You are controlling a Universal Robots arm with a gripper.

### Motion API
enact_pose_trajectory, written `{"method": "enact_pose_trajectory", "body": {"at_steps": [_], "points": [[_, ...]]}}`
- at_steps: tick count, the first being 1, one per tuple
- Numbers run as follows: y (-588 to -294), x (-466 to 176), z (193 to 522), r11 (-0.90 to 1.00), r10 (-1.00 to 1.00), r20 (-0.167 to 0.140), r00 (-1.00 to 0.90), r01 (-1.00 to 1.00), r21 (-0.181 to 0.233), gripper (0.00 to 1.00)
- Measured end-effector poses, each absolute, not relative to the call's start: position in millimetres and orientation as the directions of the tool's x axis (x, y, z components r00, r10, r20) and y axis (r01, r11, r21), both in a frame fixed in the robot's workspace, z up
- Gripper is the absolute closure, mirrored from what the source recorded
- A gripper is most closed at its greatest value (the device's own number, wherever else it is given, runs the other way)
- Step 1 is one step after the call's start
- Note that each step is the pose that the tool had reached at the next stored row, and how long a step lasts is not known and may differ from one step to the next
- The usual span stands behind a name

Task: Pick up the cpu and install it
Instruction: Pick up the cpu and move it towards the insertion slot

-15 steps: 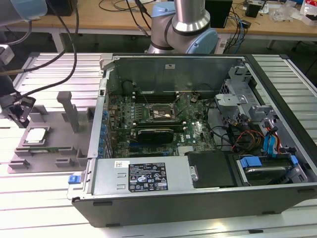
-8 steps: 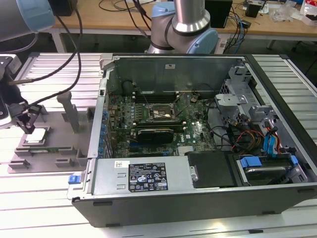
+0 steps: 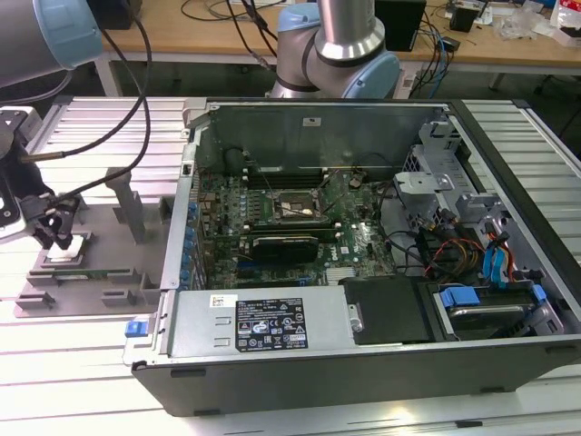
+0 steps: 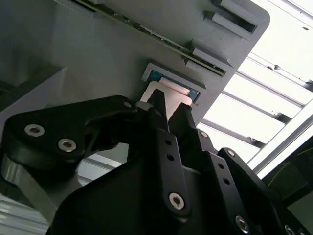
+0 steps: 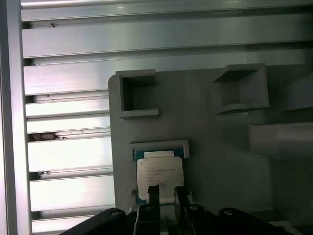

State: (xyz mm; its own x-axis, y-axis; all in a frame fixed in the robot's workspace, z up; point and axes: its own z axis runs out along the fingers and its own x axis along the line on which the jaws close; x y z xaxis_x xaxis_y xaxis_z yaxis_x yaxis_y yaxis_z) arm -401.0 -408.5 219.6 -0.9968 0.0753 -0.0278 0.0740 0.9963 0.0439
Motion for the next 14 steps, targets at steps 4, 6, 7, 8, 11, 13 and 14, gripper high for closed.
{"method": "enact_pose_trajectory", "body": {"at_steps": [4,6,7,8,11,13,14], "points": [[-408.5,-401.0,219.5,0.996,0.075,-0.028,-0.997,0.074,0.044,0.52],[-408.5,-401.0,219.5,0.996,0.075,-0.028,-0.997,0.074,0.044,0.40],[-408.5,-401.0,219.5,0.996,0.075,-0.028,-0.997,0.074,0.044,0.28],[-408.5,-401.0,219.2,0.996,0.075,-0.028,-0.997,0.074,0.044,0.28],[-408.5,-401.0,219.1,0.996,0.075,-0.028,-0.997,0.074,0.044,0.28],[-408.5,-401.0,219.1,0.996,0.075,-0.028,-0.997,0.074,0.044,0.28],[-408.5,-401.0,219.0,0.996,0.075,-0.028,-0.997,0.074,0.044,0.28]]}}
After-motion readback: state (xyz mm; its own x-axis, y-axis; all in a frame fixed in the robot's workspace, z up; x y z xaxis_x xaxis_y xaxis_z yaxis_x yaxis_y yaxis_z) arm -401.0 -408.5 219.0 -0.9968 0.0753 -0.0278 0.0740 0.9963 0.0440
